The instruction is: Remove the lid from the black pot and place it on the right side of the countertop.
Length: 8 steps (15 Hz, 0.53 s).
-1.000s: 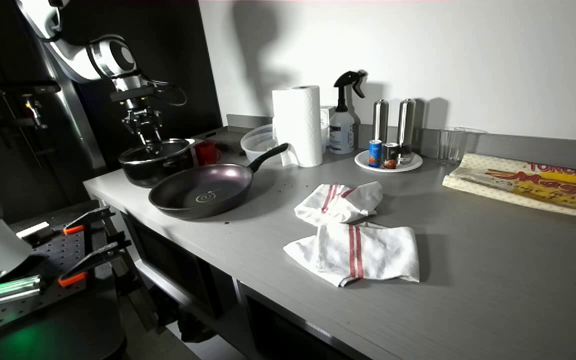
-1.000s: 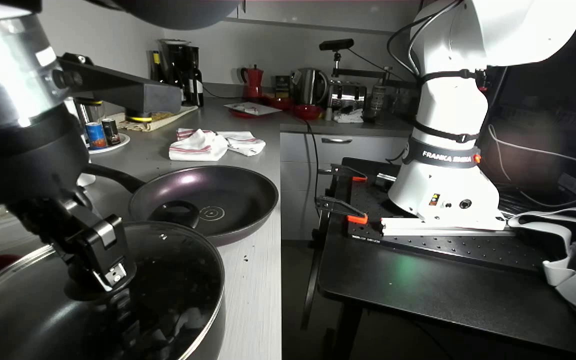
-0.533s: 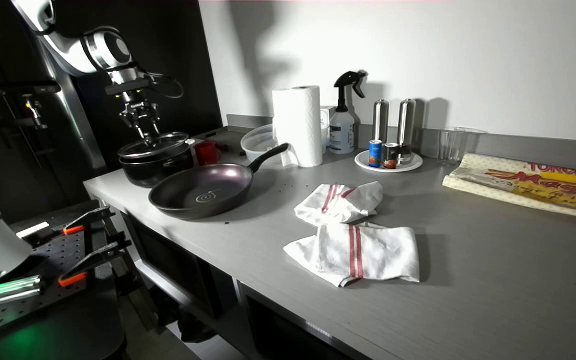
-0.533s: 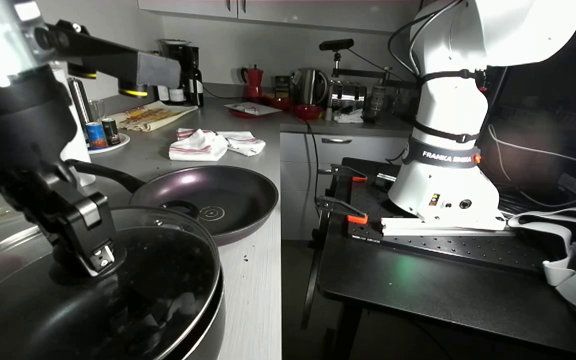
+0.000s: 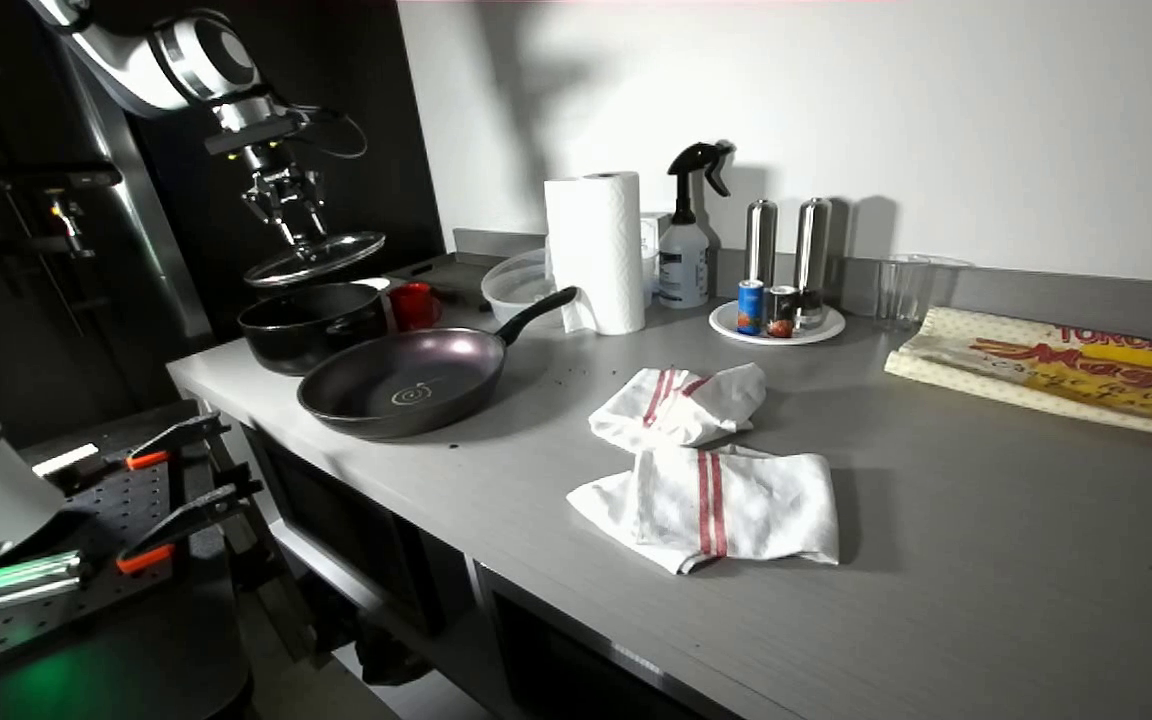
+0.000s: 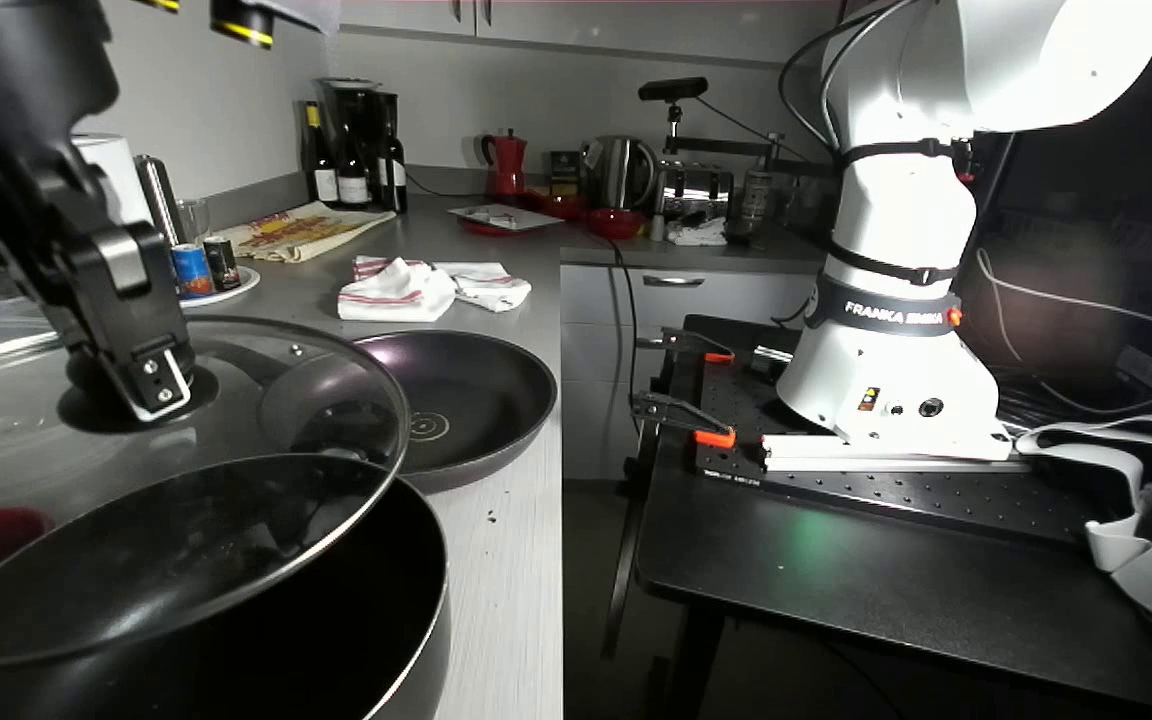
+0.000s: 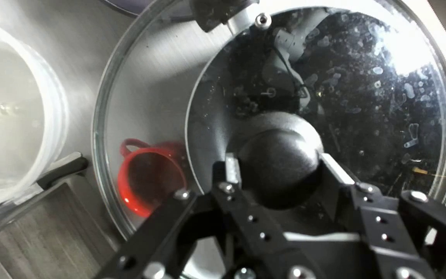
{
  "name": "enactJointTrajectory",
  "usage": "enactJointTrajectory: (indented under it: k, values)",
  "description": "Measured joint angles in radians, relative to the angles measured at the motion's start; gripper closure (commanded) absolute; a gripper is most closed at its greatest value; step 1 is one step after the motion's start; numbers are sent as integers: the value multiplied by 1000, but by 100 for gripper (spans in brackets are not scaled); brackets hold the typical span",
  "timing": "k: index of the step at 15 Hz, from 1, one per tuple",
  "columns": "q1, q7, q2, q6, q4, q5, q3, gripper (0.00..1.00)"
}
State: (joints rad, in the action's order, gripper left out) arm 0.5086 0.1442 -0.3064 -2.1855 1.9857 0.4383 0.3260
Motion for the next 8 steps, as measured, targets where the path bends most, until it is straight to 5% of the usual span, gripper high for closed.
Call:
enactJointTrajectory:
  k: [8]
  values:
    - [-149, -5, 97, 7, 37, -9, -51, 75]
